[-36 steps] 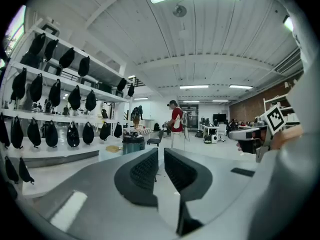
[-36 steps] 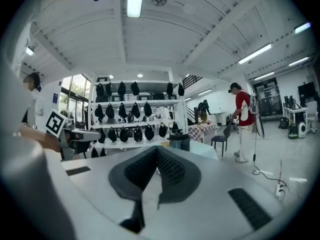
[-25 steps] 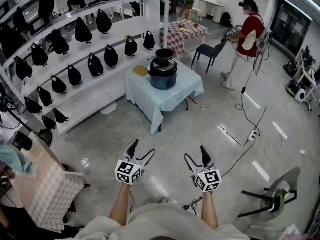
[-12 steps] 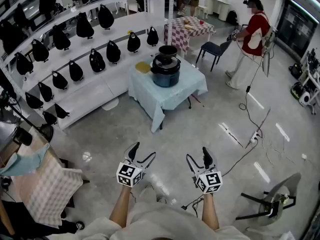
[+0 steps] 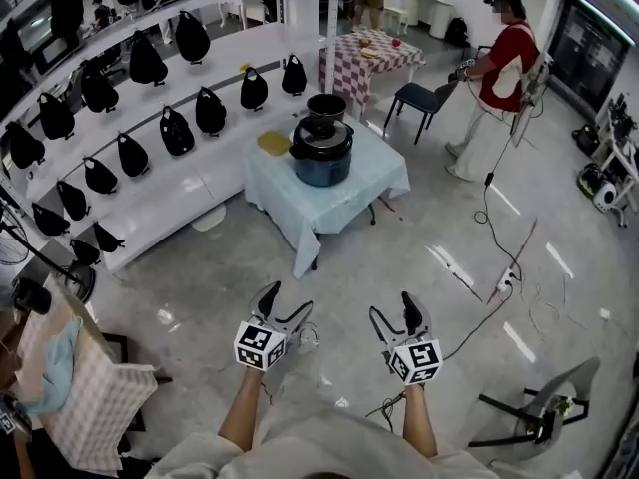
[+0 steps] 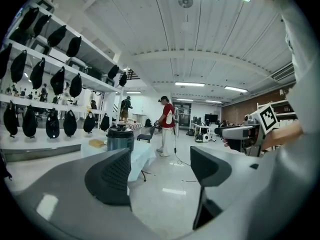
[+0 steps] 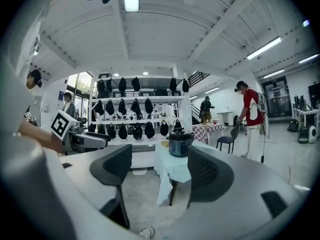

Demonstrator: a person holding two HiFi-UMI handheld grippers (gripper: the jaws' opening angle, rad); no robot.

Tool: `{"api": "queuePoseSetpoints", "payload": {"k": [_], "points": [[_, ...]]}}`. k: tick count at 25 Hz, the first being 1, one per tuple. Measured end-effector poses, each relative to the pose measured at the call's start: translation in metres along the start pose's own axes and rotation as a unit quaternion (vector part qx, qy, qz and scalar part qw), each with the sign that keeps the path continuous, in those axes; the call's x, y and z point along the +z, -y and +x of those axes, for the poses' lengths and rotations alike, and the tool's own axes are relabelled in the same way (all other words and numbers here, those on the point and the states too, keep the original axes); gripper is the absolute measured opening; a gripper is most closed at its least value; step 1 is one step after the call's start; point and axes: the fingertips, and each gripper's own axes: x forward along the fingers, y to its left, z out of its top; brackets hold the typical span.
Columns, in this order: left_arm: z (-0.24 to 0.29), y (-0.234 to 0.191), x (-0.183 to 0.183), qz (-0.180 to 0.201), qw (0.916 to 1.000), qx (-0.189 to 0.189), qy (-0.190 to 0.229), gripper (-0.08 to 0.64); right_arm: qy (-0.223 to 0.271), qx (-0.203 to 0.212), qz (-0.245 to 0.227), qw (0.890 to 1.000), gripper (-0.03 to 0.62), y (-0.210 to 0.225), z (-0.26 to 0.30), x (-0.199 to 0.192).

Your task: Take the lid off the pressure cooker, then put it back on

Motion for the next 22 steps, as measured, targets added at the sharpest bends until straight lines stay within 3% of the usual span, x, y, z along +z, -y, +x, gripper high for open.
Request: {"api": "queuePoseSetpoints", "payload": {"k": [7, 15, 22], "points": [[0.106, -0.063, 0.034, 0.002, 0.9994, -0.033, 0.002, 0.356, -0.003, -0.017, -0.002, 1.0, 0.325, 0.055, 0.104, 0.023], [0.202, -0.168, 0.097, 0.005, 0.9993, -0.03, 0.024, 0.356, 0.004, -0.02, -0.021, 1.0, 0.324, 0.104, 0.238, 0.08], [0.264, -0.196, 0.114, 0.003, 0.9982, -0.055, 0.022, 0.356, -0.004, -0.042, -0.017, 0.999, 0.324, 0.14, 0.287, 0.088]]}}
